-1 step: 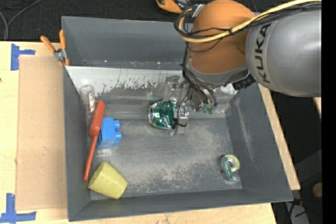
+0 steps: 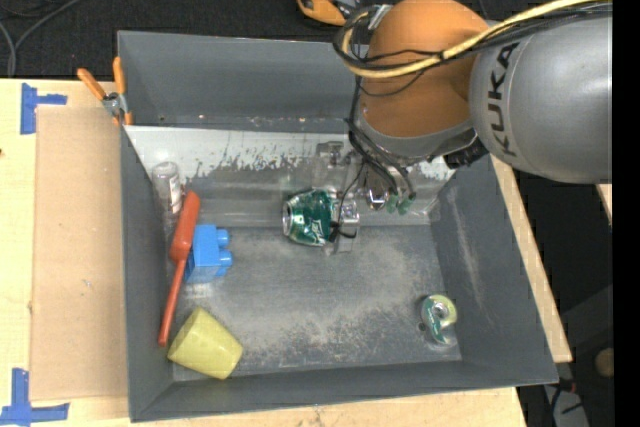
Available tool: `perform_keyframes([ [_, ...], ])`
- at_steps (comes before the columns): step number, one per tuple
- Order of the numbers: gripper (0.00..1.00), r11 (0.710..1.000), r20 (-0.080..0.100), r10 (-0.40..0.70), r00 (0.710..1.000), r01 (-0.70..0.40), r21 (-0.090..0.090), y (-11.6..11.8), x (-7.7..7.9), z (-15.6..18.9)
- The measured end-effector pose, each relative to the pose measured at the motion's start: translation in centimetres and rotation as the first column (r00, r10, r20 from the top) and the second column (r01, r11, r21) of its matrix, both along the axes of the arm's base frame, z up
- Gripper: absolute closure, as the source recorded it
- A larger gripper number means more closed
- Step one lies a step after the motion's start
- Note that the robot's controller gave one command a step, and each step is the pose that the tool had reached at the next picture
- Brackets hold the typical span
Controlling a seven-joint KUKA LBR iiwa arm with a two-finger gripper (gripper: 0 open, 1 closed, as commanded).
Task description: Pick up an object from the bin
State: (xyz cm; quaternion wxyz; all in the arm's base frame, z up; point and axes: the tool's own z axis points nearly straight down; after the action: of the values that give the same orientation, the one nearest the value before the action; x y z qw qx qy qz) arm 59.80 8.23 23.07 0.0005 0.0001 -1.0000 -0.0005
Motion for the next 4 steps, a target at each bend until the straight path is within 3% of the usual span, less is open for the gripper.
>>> perform_keyframes([
  [1,0.00,0.973,0.000,-0.229,0.973,0.229,0.001,-2.1,1.3,-12.1],
  [2,0.00,0.970,0.012,-0.245,0.970,0.245,0.006,-2.1,1.9,-7.5],
  [3,0.00,0.975,-0.006,-0.221,0.975,0.221,-0.001,-4.7,1.9,-12.9],
  [4,0.00,0.936,0.013,-0.353,0.936,0.352,0.008,-2.2,2.2,-16.0],
])
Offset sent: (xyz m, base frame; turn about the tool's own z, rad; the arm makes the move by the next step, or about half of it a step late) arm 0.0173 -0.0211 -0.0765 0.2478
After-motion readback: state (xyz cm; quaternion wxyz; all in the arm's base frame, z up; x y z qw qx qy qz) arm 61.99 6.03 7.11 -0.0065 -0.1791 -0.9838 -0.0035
